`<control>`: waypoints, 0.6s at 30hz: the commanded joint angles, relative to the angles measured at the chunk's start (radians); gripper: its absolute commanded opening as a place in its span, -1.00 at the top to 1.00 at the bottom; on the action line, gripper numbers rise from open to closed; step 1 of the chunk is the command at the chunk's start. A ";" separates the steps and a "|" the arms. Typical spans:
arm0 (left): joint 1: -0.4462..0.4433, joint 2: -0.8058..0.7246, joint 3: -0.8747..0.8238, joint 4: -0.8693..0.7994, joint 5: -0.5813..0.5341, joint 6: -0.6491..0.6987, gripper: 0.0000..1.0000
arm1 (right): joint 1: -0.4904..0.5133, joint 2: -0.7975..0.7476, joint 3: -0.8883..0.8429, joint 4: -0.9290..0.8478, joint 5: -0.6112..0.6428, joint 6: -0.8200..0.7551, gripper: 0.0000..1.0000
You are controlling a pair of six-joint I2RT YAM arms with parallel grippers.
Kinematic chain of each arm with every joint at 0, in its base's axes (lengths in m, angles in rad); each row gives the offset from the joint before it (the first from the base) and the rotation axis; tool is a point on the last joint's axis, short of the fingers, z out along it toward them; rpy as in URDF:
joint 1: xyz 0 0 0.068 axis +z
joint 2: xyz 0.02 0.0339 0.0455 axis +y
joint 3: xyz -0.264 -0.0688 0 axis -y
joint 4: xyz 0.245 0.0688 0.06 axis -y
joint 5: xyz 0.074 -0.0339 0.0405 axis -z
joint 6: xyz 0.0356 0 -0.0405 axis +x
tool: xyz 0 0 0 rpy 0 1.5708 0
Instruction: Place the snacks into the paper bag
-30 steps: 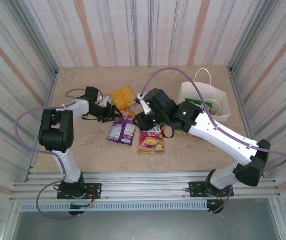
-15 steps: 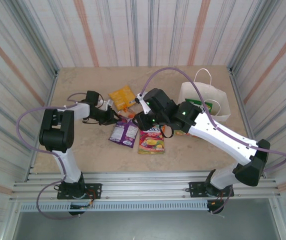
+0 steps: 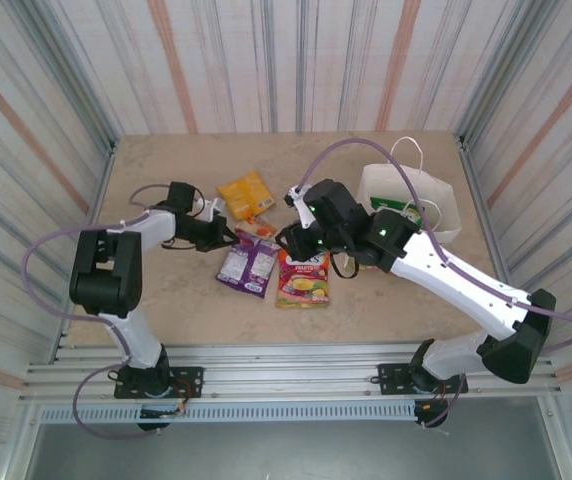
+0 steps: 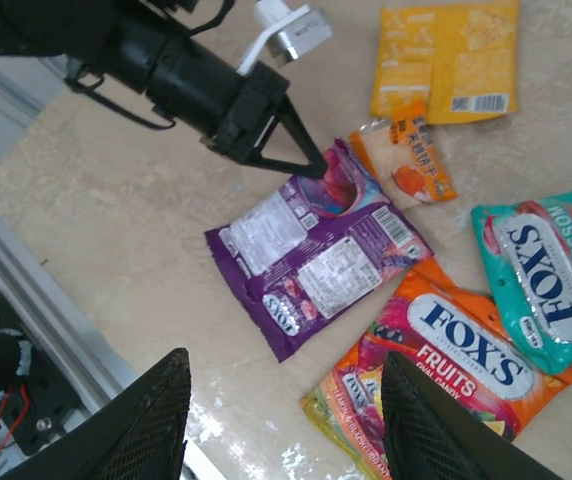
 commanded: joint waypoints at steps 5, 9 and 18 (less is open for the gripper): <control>-0.010 -0.193 -0.036 0.011 0.044 0.046 1.00 | -0.041 -0.053 -0.040 0.061 -0.020 -0.002 -0.04; -0.009 -0.269 -0.030 0.018 0.087 0.062 1.00 | -0.054 -0.065 -0.051 0.093 -0.034 -0.025 -0.05; -0.014 -0.433 0.005 0.109 0.157 -0.017 1.00 | -0.089 -0.104 -0.097 0.221 -0.084 -0.064 -0.09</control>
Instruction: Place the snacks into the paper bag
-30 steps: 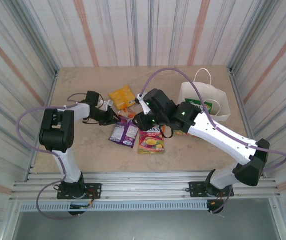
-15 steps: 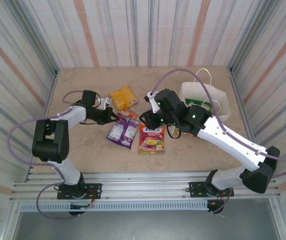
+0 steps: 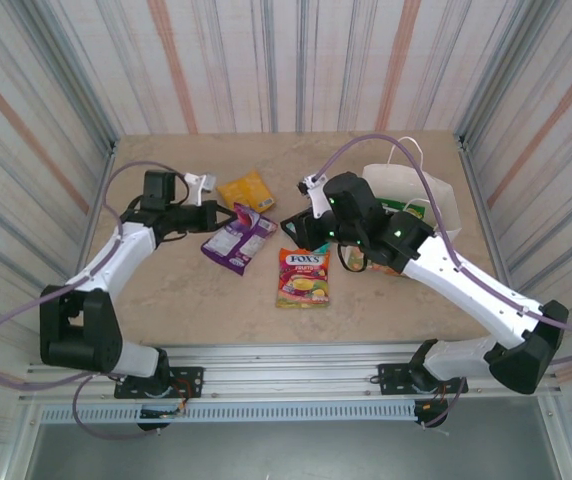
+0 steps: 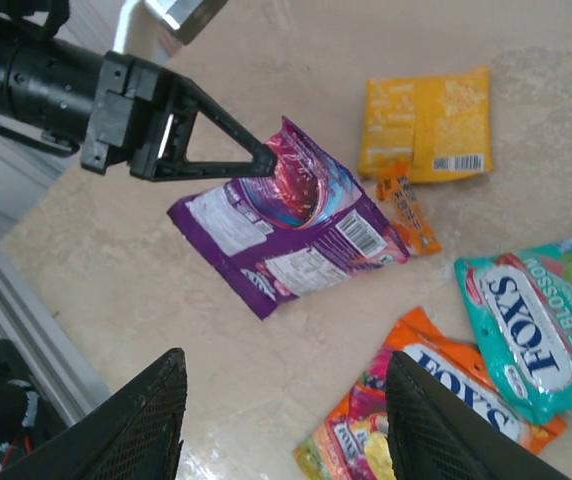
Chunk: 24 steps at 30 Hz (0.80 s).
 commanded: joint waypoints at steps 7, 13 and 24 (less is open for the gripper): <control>-0.049 -0.148 0.120 0.157 0.080 -0.122 1.00 | -0.047 -0.116 -0.114 0.222 -0.054 -0.093 -0.22; -0.109 -0.160 0.212 0.272 0.080 -0.192 1.00 | -0.108 -0.226 -0.250 0.445 -0.098 -0.148 -0.28; -0.197 -0.149 0.325 0.498 0.095 -0.311 1.00 | -0.225 -0.341 -0.408 0.738 -0.207 -0.157 -0.41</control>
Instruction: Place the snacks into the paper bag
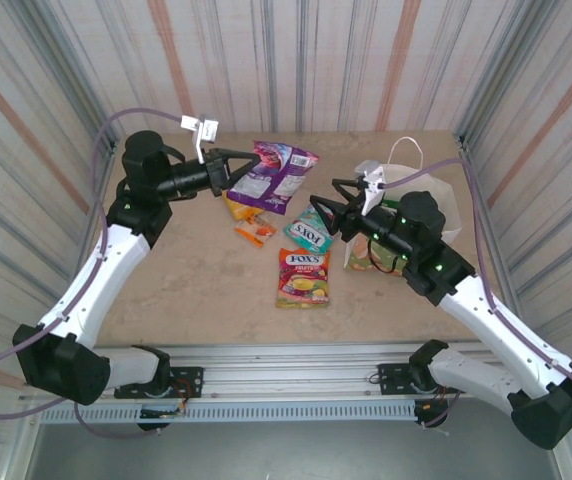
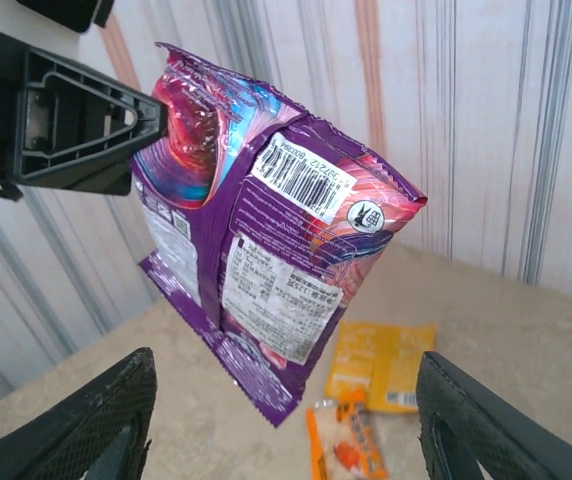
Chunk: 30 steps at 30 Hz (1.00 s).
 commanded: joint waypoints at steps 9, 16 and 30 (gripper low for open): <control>-0.088 0.007 0.119 0.215 0.059 -0.095 1.00 | -0.048 0.027 -0.027 0.271 -0.136 -0.010 -0.45; -0.129 0.018 0.132 0.240 0.062 -0.095 1.00 | -0.080 0.079 -0.005 0.345 -0.260 0.012 -0.45; -0.128 0.035 0.103 0.243 -0.005 -0.078 1.00 | -0.091 0.100 -0.015 0.447 -0.408 0.069 -0.14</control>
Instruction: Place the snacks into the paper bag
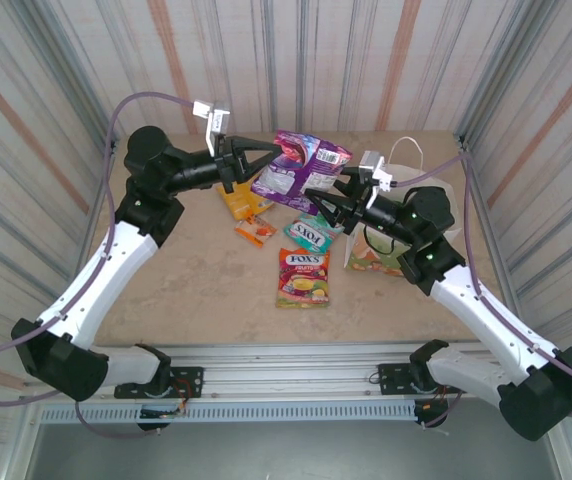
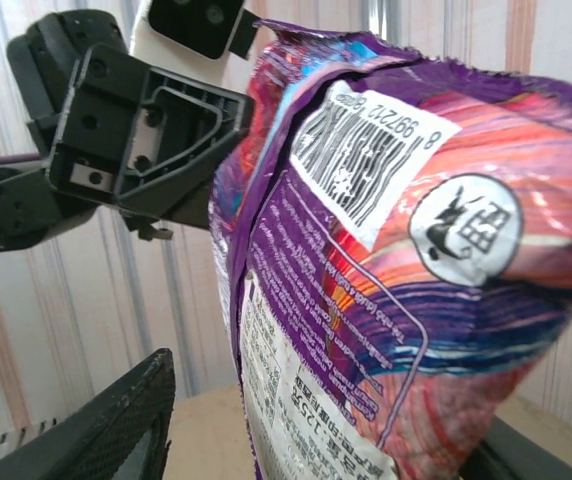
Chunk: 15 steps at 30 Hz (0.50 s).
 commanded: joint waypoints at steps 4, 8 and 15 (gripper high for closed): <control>-0.003 0.009 0.015 0.046 -0.038 0.010 1.00 | -0.005 0.018 0.019 0.060 -0.047 0.026 0.00; -0.003 0.014 0.009 0.038 -0.049 0.014 1.00 | -0.006 0.024 0.024 0.060 -0.049 0.026 0.10; -0.003 0.019 0.005 0.006 -0.069 0.039 1.00 | -0.014 0.013 0.024 0.005 0.009 0.004 0.61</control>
